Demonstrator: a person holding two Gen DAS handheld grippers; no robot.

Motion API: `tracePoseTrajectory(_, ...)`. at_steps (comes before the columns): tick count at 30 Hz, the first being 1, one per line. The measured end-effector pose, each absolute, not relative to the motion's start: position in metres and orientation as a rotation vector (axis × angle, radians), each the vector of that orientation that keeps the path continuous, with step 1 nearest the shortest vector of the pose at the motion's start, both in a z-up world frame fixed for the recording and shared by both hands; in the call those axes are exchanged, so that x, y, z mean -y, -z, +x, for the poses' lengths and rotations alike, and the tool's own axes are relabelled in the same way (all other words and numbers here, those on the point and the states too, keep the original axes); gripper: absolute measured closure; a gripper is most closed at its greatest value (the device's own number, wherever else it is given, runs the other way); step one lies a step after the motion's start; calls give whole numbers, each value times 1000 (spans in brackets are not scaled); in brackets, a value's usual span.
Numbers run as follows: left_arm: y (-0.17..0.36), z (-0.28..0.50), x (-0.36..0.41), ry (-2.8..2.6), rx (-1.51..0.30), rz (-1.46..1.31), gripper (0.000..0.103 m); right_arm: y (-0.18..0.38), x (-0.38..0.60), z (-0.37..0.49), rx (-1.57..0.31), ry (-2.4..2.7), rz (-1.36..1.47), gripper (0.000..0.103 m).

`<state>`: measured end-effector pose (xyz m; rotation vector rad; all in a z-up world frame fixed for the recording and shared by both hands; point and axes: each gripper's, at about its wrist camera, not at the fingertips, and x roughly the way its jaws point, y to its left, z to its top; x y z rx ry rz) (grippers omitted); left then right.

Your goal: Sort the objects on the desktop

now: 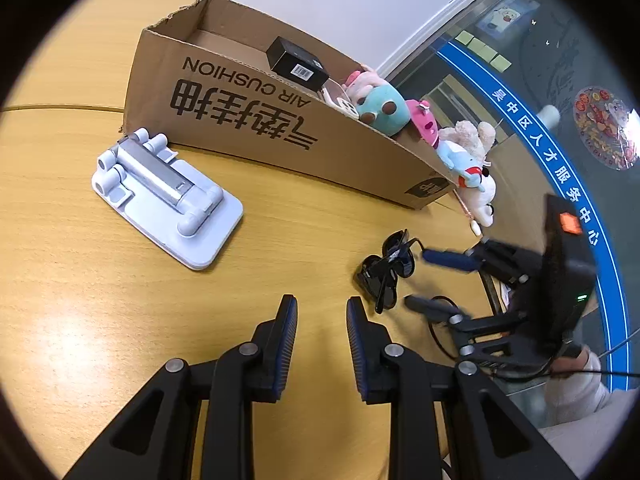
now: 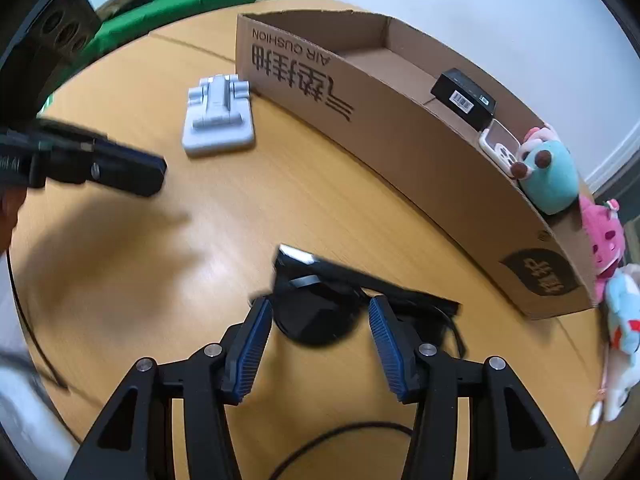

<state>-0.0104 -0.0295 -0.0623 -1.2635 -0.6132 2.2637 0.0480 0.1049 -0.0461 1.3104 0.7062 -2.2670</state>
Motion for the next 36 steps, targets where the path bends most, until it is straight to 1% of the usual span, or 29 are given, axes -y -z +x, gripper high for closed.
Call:
tracePoseTrajectory(2, 63, -10, 29, -2262, 616, -1260, 79, 30, -104, 54, -792, 2229, 1206, 52)
tracePoseTrajectory(5, 63, -11, 28, -2263, 618, -1260, 79, 19, -87, 55, -984, 2116, 1080, 42)
tracePoseTrajectory(7, 63, -10, 26, -2264, 621, -1259, 79, 25, -74, 43, -1021, 2005, 1066, 43)
tracePoseTrajectory(8, 63, -9, 26, -2265, 623, -1259, 79, 30, -68, 39, -1016, 1970, 1080, 45)
tracePoseTrajectory(10, 62, -8, 25, -2267, 634, -1261, 79, 45, -62, 21, -983, 1881, 1150, 60)
tracePoseTrajectory(11, 62, -8, 25, -2273, 636, -1263, 79, 55, -60, 13, -970, 1838, 1213, 74)
tracePoseTrajectory(12, 61, -7, 25, -2277, 636, -1262, 79, 64, -60, 7, -967, 1805, 1256, 84)
tracePoseTrajectory(16, 60, -4, 29, -2292, 648, -1253, 79, 72, -60, 4, -990, 1744, 1271, 94)
tracePoseTrajectory(17, 60, -4, 30, -2296, 652, -1254, 79, 70, -60, 5, -981, 1732, 1263, 100)
tracePoseTrajectory(20, 61, -3, 34, -2308, 666, -1254, 79, 59, -59, 8, -976, 1731, 1220, 102)
tracePoseTrajectory(23, 61, -1, 37, -2317, 675, -1248, 79, 39, -63, 8, -927, 1747, 1180, 102)
tracePoseTrajectory(25, 61, -1, 38, -2319, 676, -1248, 79, 25, -69, 9, -918, 1739, 1168, 101)
tracePoseTrajectory(26, 61, -1, 38, -2318, 674, -1246, 79, 20, -73, 12, -958, 1739, 1153, 100)
tracePoseTrajectory(28, 61, -3, 38, -2315, 667, -1246, 79, 18, -78, 18, -1067, 1692, 1136, 90)
tracePoseTrajectory(30, 61, -4, 35, -2315, 660, -1245, 79, 22, -81, 27, -1158, 1643, 1122, 67)
tracePoseTrajectory(31, 61, -4, 34, -2313, 660, -1244, 79, 26, -80, 33, -1196, 1613, 1116, 62)
tracePoseTrajectory(32, 61, -4, 32, -2313, 661, -1244, 79, 33, -80, 36, -1238, 1574, 1113, 53)
tracePoseTrajectory(33, 61, -5, 31, -2311, 663, -1243, 79, 38, -80, 37, -1263, 1544, 1111, 50)
tracePoseTrajectory(35, 64, -5, 31, -2305, 669, -1246, 79, 50, -78, 39, -1296, 1481, 1101, 50)
tracePoseTrajectory(36, 64, -5, 30, -2305, 669, -1250, 79, 55, -78, 38, -1294, 1464, 1102, 53)
